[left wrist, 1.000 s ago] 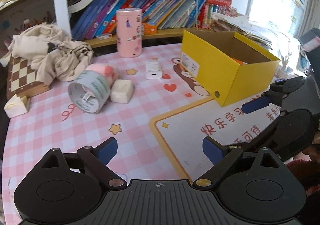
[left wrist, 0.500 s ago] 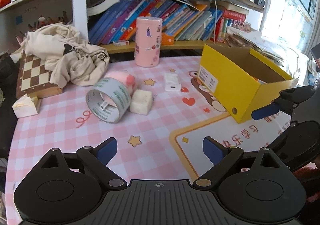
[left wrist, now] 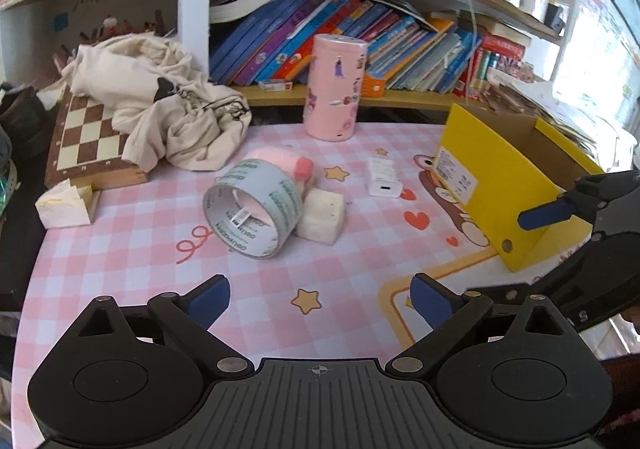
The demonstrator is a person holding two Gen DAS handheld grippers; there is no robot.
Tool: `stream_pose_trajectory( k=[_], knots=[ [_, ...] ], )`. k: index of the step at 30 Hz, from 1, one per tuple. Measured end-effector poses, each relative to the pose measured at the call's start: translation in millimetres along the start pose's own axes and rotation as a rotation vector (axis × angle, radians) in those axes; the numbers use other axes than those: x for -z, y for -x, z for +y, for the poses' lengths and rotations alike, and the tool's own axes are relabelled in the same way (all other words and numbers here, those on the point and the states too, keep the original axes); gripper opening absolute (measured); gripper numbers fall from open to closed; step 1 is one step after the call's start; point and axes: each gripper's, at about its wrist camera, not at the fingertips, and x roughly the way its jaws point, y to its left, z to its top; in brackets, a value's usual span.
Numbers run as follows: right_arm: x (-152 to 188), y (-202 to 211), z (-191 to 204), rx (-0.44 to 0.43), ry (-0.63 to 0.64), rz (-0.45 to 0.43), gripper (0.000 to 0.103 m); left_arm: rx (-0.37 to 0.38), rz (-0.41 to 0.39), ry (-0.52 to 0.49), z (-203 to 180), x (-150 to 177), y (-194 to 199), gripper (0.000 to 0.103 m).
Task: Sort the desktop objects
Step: 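Grasp the white eraser with the right tool while the left tool grasps the clear tape roll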
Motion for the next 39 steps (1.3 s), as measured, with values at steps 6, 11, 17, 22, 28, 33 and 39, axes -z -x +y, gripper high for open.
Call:
stream_pose_trajectory(
  k=[6,11,17,22,28,33,39],
  knots=[
    [-15,-19,1,-0.006,0.002,-0.007,0.099,-0.029,0.003,0.018,12,-3,-10,0.099],
    [-22,-35,0,-0.033,-0.008,-0.034,0.099,-0.048,-0.015,0.033,23,-7,-22,0.099],
    [-36,-59,-3,-0.12,-0.02,-0.082,0.099,-0.05,-0.014,0.057,33,-14,-43,0.099],
    [-51,-81,-2,-0.161,0.009,-0.096,0.099,-0.053,-0.005,0.082,41,-20,-60,0.099],
    [-65,-106,-4,-0.231,0.017,-0.108,0.099,-0.04,-0.03,0.145,53,-30,-73,0.099],
    [-74,-122,-5,-0.256,0.018,-0.108,0.097,-0.029,-0.038,0.182,60,-38,-85,0.099],
    [-80,-139,-8,-0.28,-0.01,-0.094,0.096,-0.027,-0.006,0.209,63,-42,-104,0.099]
  ],
)
